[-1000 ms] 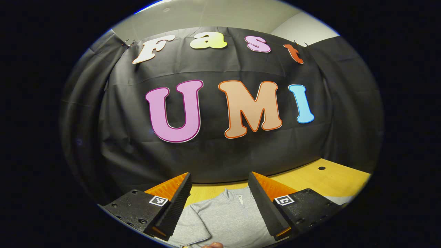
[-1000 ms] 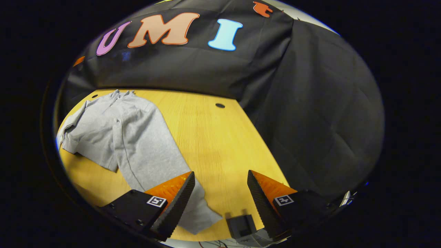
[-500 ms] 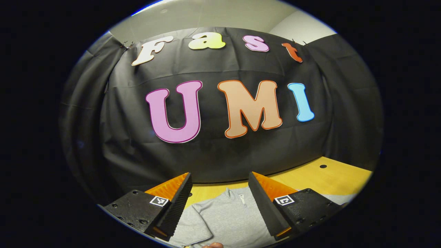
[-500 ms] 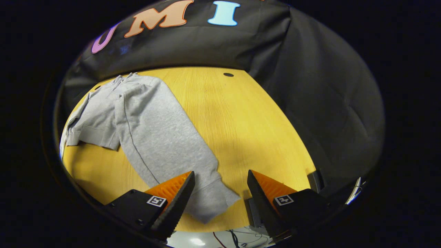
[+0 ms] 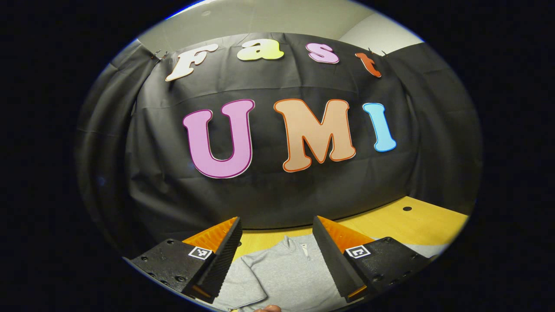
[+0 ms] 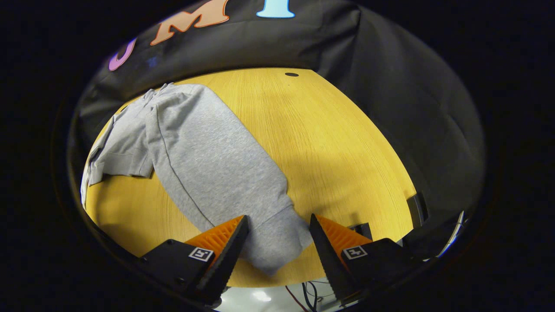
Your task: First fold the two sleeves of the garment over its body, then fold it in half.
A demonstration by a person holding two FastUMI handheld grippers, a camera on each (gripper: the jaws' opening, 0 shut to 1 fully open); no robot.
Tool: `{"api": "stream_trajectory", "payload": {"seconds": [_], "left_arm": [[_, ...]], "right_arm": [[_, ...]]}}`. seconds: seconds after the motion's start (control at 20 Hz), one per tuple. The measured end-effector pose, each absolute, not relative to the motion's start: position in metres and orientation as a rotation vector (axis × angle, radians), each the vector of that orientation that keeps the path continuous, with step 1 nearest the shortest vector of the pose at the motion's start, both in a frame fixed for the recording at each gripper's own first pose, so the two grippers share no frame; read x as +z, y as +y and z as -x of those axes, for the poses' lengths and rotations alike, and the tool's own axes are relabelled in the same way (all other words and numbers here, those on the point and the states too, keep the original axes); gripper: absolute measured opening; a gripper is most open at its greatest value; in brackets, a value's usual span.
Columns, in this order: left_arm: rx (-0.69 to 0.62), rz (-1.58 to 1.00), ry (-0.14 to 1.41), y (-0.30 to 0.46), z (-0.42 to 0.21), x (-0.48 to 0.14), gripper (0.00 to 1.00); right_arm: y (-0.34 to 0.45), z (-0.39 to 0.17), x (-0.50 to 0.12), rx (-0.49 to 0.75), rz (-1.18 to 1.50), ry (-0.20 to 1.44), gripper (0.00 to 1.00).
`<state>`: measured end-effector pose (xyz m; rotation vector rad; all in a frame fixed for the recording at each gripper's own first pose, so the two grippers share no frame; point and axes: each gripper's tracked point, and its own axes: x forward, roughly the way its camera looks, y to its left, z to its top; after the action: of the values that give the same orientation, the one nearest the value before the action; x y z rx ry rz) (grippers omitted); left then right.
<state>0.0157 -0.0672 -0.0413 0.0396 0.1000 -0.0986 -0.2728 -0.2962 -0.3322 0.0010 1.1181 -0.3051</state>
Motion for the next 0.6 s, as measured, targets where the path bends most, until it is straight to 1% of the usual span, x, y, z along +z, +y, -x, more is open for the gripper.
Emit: {"api": "stream_trajectory", "payload": {"seconds": [0.05, 0.15, 0.2, 0.25, 0.3, 0.45, 0.5, 0.55, 0.6], "left_arm": [[-0.099, -0.037, 0.104, -0.067, -0.014, -0.044, 0.95], [-0.099, -0.034, 0.106, -0.066, -0.014, -0.044, 0.95], [-0.098, -0.033, 0.104, -0.066, -0.014, -0.043, 0.95], [-0.097, -0.032, 0.103, -0.066, -0.013, -0.044, 0.95], [-0.096, -0.032, 0.103, -0.065, -0.013, -0.044, 0.95], [-0.088, -0.028, 0.1, -0.062, -0.013, -0.043, 0.95], [-0.085, -0.03, 0.099, -0.061, -0.013, -0.042, 0.95], [-0.079, -0.032, 0.095, -0.059, -0.013, -0.041, 0.95], [-0.075, -0.034, 0.09, -0.057, -0.013, -0.04, 0.95]], "right_arm": [[-0.295, 0.273, -0.334, -0.315, -0.028, 1.12, 0.91], [-0.294, 0.274, -0.335, -0.342, -0.064, 1.112, 0.86], [-0.293, 0.275, -0.335, -0.344, -0.064, 1.113, 0.85], [-0.291, 0.274, -0.335, -0.345, -0.066, 1.117, 0.68], [-0.287, 0.273, -0.334, -0.342, -0.068, 1.126, 0.58], [-0.281, 0.267, -0.332, -0.355, -0.093, 1.132, 0.16], [-0.279, 0.266, -0.331, -0.358, -0.113, 1.128, 0.05], [-0.277, 0.264, -0.33, -0.364, -0.128, 1.119, 0.11], [-0.277, 0.258, -0.327, -0.368, -0.14, 1.107, 0.1]]}}
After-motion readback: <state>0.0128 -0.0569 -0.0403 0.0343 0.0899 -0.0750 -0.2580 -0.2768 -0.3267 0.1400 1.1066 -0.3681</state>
